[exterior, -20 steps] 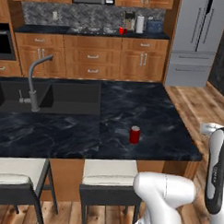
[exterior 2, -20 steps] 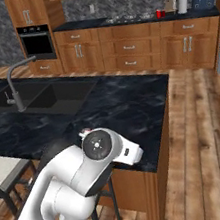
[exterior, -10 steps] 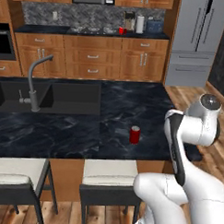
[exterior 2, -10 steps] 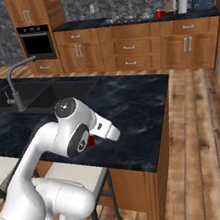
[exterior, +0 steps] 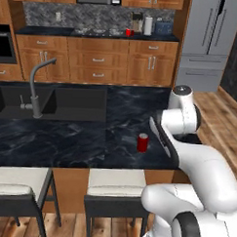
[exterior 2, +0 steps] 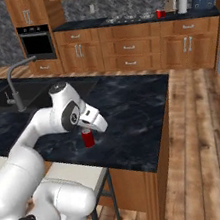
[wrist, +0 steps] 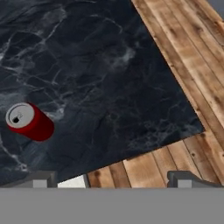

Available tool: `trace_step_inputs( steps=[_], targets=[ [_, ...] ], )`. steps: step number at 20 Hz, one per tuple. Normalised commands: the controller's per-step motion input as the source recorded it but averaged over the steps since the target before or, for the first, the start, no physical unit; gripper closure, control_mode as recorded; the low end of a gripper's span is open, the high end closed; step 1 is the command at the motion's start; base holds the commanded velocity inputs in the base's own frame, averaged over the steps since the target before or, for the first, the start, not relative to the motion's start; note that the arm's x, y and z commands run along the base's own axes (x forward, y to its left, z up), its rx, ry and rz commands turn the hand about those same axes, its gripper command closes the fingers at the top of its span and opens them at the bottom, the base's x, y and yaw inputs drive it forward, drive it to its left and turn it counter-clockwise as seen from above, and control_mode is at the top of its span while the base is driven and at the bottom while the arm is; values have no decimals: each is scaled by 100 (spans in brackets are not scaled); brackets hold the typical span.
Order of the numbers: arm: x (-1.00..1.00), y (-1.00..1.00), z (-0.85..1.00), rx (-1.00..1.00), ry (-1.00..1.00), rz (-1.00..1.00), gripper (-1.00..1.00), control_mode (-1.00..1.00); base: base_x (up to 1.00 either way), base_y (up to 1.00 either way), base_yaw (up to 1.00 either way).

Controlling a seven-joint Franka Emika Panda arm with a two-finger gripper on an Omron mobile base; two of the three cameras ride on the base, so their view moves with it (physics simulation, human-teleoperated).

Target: Four empty soda cans are scattered around the kitchen. Gather all the cans and cluster them next to the stove for recycling.

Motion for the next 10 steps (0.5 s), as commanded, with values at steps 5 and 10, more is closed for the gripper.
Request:
trace_step_inputs(
  steps=[5, 10],
  targets=[
    [10, 11, -5, -1, 2, 0, -100, -100, 0, 0, 0],
    [34, 52, -18, 0, 0, 0, -100, -100, 0, 0, 0]
  ],
)
